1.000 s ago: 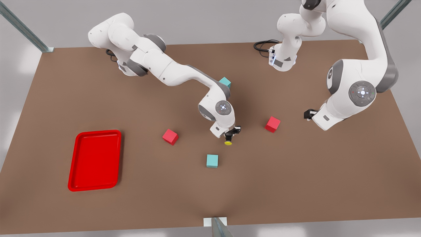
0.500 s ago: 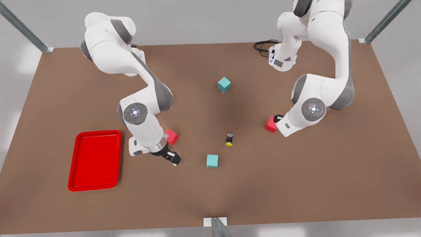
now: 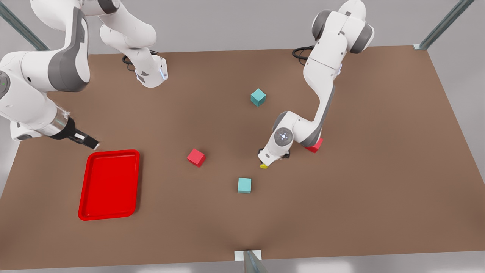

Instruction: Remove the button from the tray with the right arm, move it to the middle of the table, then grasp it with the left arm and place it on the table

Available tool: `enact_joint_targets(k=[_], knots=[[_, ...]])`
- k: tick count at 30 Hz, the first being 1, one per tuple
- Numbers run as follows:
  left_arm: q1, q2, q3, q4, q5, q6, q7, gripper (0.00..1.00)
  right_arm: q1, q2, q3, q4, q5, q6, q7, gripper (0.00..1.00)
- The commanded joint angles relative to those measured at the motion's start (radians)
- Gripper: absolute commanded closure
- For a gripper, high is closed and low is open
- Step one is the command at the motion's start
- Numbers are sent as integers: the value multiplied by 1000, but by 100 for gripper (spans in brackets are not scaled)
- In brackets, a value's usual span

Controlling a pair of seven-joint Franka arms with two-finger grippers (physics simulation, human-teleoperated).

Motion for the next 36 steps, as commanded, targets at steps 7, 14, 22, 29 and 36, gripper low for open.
enact_joint_targets(k=[7,14,22,29,36], knots=[[0,35,-17,-6,25,181,-113,0,-36,8,1,27,5,-19,-410,0],[-39,58,-18,-4,23,189,-104,0,-54,9,1,26,15,-17,-409,0],[-23,67,-11,-6,25,196,-72,4,-79,13,1,24,12,-17,-409,0],[-20,67,-11,-6,25,195,-72,35,-85,13,1,24,8,-17,-409,0],[-19,67,-11,-6,23,187,-75,52,-88,13,0,21,2,-22,-413,0]])
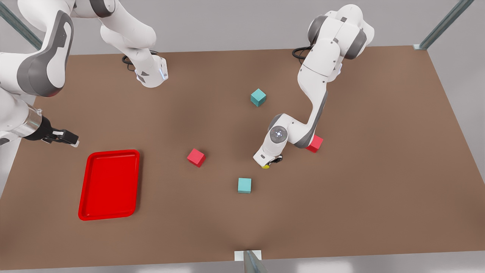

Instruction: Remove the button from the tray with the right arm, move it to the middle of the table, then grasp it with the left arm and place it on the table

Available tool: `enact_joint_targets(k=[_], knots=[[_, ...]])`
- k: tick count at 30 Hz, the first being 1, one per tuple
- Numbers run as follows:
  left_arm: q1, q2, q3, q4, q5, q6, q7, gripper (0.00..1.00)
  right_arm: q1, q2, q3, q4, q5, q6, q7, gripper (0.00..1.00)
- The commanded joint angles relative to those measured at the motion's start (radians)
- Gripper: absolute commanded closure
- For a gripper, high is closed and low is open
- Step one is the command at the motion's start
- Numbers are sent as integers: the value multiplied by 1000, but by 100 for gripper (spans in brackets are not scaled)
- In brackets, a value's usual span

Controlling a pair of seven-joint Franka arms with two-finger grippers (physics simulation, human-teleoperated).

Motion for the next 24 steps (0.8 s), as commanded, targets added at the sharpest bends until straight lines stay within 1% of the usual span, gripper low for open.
enact_joint_targets(k=[1,19,21,24], knots=[[0,1,0,0,-3,-3,-4,53,0,-1,0,0,-2,-2,-58,0],[16,5,0,5,-3,-9,-4,55,0,1,-1,0,-2,-2,-58,0],[22,-13,1,10,-3,-55,-4,55,1,1,-1,0,-3,-2,-58,0],[34,-38,15,42,-4,-178,-9,55,1,4,-3,0,-3,-2,-58,0]])
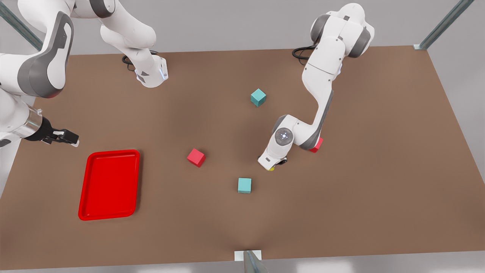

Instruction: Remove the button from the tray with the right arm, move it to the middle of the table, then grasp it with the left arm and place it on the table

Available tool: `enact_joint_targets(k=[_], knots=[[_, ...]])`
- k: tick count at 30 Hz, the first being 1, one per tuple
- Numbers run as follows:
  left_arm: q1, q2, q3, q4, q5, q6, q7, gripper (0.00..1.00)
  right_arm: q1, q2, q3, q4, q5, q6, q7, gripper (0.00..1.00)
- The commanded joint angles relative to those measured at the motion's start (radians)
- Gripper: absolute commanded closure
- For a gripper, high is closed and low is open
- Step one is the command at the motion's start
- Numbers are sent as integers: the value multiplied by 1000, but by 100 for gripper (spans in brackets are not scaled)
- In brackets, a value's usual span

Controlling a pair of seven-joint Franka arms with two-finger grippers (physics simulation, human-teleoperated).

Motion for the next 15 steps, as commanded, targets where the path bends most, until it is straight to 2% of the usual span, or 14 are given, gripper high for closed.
enact_joint_targets(k=[1,3,5,6,9,11,15], knots=[[1,-18,21,40,-9,-198,-1,55,-1,-1,0,0,0,0,-16,0],[-19,-24,78,172,24,-424,-197,55,-1,-1,0,0,0,0,-17,0],[-30,-24,126,271,107,-520,-576,55,1,-1,0,0,0,0,-17,0],[-51,-24,126,277,276,-614,-788,55,1,-1,0,0,0,0,-17,0],[-76,-22,127,277,556,-770,-1257,55,1,-1,0,0,0,0,-16,0],[-103,-22,127,277,656,-861,-1385,55,2,-1,0,0,0,0,-16,0],[-109,-1,127,274,874,-890,-1974,55,2,-1,0,0,0,0,-16,0]])
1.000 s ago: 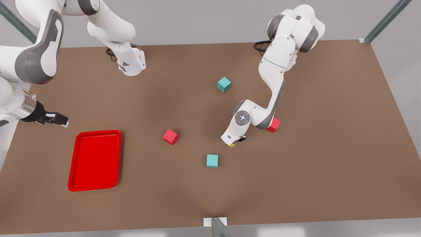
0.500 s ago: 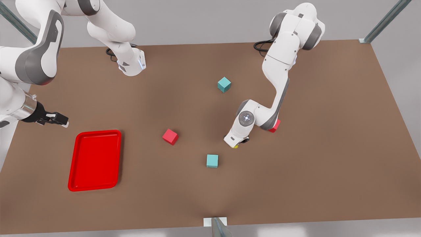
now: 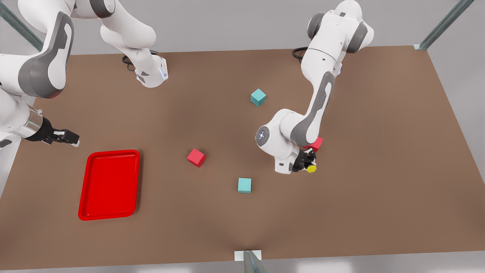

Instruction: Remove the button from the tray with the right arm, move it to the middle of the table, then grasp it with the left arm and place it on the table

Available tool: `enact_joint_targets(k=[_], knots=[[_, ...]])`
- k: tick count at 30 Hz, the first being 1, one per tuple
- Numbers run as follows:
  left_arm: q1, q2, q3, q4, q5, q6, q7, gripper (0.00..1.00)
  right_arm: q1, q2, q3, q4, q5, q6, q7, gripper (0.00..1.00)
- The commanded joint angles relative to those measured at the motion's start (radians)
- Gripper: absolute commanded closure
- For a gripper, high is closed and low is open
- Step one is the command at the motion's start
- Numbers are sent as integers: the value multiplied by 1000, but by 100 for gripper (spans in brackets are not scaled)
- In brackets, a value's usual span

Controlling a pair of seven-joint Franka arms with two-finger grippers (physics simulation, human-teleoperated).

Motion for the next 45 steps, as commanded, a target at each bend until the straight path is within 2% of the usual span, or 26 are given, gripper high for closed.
enact_joint_targets(k=[1,4,8,18,35,36,37,38,45], knots=[[-2,12,0,-12,215,-157,-1377,55,0,0,0,0,1,0,-7,0],[-47,68,0,-37,344,-225,-1495,55,-2,0,0,0,1,0,-7,0],[-48,154,0,-31,458,-202,-1644,55,-2,0,0,0,1,0,-7,0],[-51,277,-1,-32,464,-58,-1677,55,-2,0,0,0,1,0,-7,0],[-54,340,-1,-47,533,-67,-1702,55,0,0,0,0,1,0,-8,0],[-54,345,-1,-47,533,-67,-1702,53,-2,0,0,0,1,0,-10,0],[-54,345,-1,-47,533,-67,-1702,21,3,0,0,0,1,0,-8,0],[-53,346,-1,-47,533,-67,-1703,0,14,0,2,-1,2,0,-8,0],[-56,352,-1,-47,531,-70,-1710,0,15,0,6,-3,4,0,-7,0]])
